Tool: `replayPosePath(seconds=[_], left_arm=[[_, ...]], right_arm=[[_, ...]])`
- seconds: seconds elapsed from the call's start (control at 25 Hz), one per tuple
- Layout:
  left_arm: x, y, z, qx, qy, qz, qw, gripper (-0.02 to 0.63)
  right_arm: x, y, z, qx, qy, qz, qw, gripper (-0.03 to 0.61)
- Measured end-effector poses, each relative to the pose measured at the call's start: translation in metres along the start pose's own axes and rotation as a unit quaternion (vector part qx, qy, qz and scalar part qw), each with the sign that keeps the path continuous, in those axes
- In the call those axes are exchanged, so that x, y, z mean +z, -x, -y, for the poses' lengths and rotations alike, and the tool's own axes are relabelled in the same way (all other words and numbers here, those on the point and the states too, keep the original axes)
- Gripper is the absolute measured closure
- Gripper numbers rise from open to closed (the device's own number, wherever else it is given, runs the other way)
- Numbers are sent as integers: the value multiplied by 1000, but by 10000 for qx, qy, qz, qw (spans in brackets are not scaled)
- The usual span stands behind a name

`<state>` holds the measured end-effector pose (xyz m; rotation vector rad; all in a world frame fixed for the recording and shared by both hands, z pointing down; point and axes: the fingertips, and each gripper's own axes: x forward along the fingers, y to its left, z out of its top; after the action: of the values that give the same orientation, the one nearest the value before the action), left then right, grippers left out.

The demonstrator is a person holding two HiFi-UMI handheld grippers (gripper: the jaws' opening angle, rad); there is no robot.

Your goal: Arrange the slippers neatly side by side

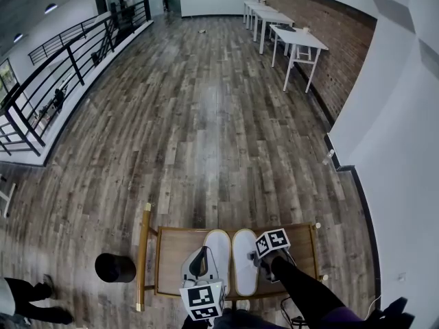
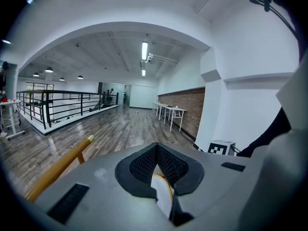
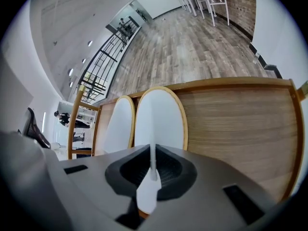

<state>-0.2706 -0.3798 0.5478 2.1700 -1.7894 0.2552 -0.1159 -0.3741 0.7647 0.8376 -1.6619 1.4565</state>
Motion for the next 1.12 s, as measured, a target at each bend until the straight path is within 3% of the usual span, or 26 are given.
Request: replayPosePath(seconds=[0.52, 1.12], left_arm=[[-2, -2, 1, -26, 10, -8, 10000, 614], [4, -5, 1, -52, 25, 56, 10000, 614]], right_arm=[[3, 0, -2, 197, -286, 263, 9991, 557], [7, 5, -11, 351, -442, 365, 9977, 492]])
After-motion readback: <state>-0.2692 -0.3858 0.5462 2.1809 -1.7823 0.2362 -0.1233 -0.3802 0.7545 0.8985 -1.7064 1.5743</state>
